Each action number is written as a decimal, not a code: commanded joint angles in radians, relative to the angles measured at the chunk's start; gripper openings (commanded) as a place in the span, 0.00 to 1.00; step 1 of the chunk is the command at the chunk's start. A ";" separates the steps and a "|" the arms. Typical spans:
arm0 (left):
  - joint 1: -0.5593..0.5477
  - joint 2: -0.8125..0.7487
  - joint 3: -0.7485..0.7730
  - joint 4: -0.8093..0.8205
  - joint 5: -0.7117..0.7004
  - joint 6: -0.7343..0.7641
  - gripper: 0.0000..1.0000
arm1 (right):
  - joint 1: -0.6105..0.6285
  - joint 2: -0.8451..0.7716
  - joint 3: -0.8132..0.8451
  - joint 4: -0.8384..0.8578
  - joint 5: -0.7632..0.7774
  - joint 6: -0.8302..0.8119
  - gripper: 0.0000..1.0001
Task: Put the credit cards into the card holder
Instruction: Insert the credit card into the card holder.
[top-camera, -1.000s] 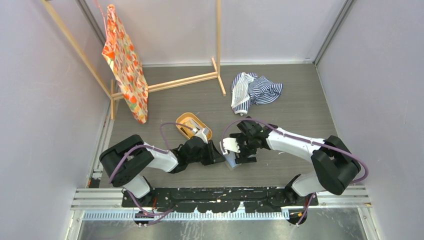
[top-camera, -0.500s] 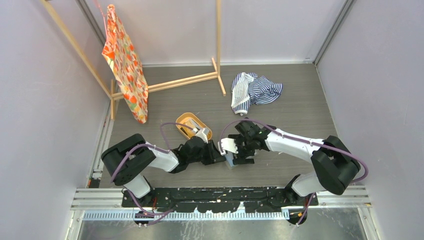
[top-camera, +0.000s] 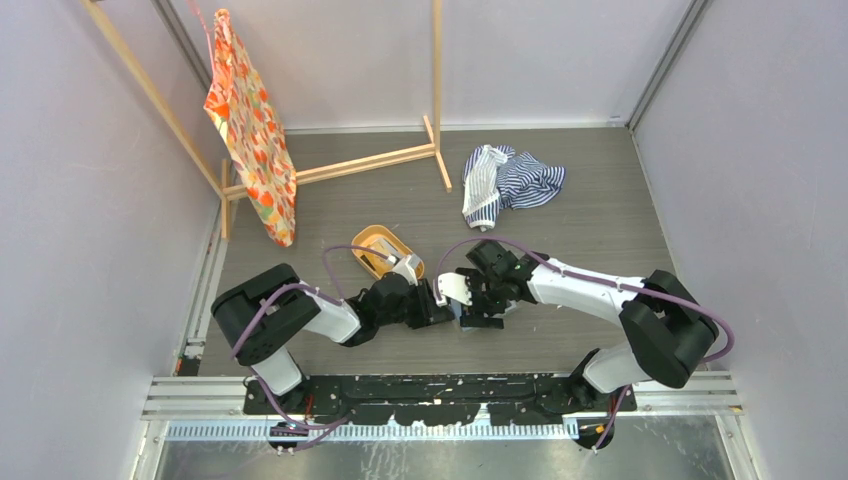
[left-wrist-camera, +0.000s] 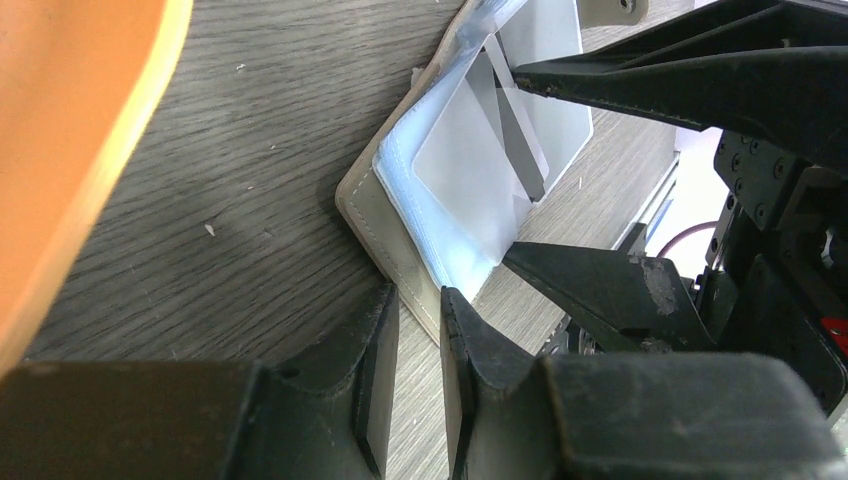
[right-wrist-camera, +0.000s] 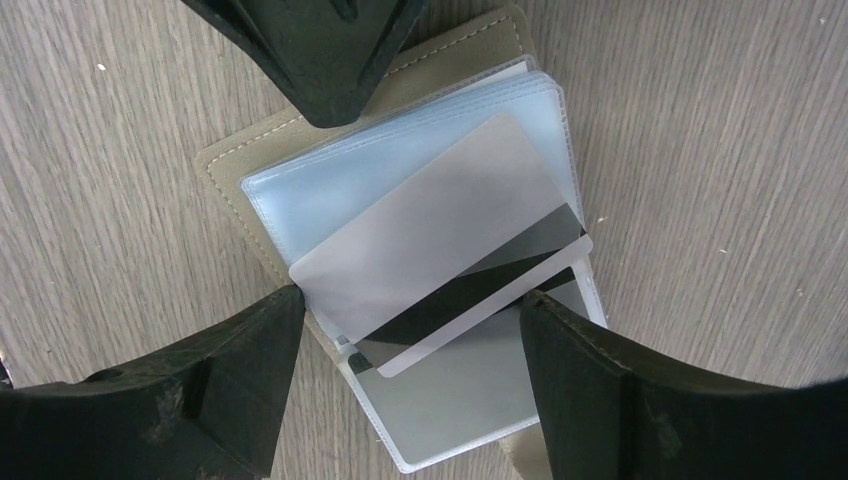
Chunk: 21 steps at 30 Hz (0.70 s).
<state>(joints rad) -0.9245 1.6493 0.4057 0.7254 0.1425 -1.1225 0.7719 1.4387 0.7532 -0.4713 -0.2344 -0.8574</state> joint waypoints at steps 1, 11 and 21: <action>-0.002 0.025 0.004 -0.007 -0.012 0.011 0.24 | 0.014 0.012 0.031 0.064 0.023 0.062 0.81; -0.002 0.039 0.004 0.006 -0.010 0.008 0.24 | 0.019 0.012 0.061 0.056 0.034 0.138 0.79; -0.002 0.041 0.002 0.012 -0.011 0.007 0.24 | 0.019 0.050 0.104 0.048 0.068 0.220 0.80</action>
<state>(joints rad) -0.9237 1.6699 0.4057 0.7616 0.1421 -1.1263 0.7845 1.4727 0.8036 -0.4667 -0.1909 -0.6910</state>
